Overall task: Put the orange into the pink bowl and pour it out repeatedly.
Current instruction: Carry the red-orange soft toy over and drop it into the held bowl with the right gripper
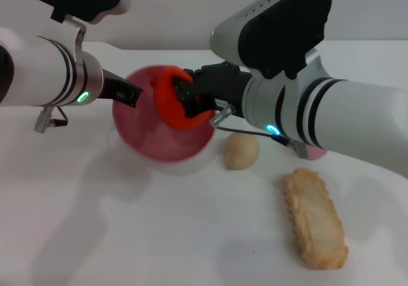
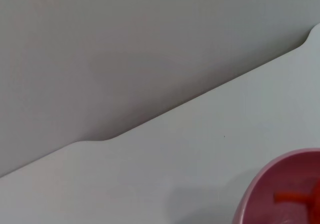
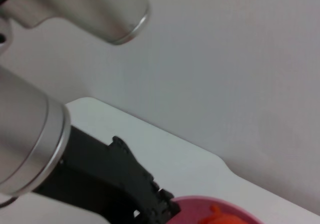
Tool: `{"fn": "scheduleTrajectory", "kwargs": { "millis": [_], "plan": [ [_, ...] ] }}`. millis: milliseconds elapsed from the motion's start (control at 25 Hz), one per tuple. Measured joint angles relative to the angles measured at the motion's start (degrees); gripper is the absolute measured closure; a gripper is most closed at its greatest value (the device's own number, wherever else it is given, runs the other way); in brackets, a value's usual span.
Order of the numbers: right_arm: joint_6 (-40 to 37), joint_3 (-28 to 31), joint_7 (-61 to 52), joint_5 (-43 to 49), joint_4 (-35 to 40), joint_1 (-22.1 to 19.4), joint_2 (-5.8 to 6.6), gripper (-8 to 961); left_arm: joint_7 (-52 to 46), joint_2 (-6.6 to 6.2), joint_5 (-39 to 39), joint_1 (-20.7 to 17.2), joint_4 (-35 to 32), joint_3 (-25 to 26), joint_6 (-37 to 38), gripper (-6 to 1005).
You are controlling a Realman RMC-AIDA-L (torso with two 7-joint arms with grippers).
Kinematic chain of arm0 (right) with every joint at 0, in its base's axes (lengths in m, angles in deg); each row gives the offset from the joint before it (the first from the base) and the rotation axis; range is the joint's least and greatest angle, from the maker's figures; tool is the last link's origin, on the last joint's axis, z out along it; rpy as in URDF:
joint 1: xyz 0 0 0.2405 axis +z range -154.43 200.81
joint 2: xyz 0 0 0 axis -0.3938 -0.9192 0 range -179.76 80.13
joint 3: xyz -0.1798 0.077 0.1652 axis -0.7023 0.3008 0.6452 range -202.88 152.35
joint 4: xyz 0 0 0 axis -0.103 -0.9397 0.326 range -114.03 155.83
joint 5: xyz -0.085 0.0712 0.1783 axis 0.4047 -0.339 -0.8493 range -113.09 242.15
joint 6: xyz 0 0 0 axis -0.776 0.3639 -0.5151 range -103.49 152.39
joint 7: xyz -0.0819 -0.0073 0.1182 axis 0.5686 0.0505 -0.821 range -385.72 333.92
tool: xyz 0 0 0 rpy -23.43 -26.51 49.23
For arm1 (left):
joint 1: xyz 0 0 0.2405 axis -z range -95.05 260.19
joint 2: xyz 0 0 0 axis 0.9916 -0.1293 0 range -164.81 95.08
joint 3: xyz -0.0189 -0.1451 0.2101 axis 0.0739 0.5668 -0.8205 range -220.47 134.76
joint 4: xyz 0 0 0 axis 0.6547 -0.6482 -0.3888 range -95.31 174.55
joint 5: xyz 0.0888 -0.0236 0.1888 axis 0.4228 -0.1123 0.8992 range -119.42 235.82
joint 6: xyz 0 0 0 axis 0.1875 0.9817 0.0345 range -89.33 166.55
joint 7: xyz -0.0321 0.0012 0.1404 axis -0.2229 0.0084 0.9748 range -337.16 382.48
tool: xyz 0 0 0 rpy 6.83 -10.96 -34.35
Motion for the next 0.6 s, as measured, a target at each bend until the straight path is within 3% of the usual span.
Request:
{"fn": "scheduleTrajectory", "kwargs": {
  "millis": [280,480,600],
  "plan": [
    [-2.2,-0.8,0.9,1.5,-0.3,-1.2,-0.19,778,0.0,-0.04,0.0,0.0,-0.2,-0.1,0.0,958],
    [-4.9,-1.0,1.0,4.1,-0.6,-2.6,-0.17,587,0.1,-0.04,0.0,0.0,-0.3,-0.3,0.2,958],
    [-14.4,-1.7,0.6,14.7,-0.9,-7.6,-0.47,455,0.3,-0.12,0.5,0.0,-0.4,-1.0,0.5,958]
  ]
}}
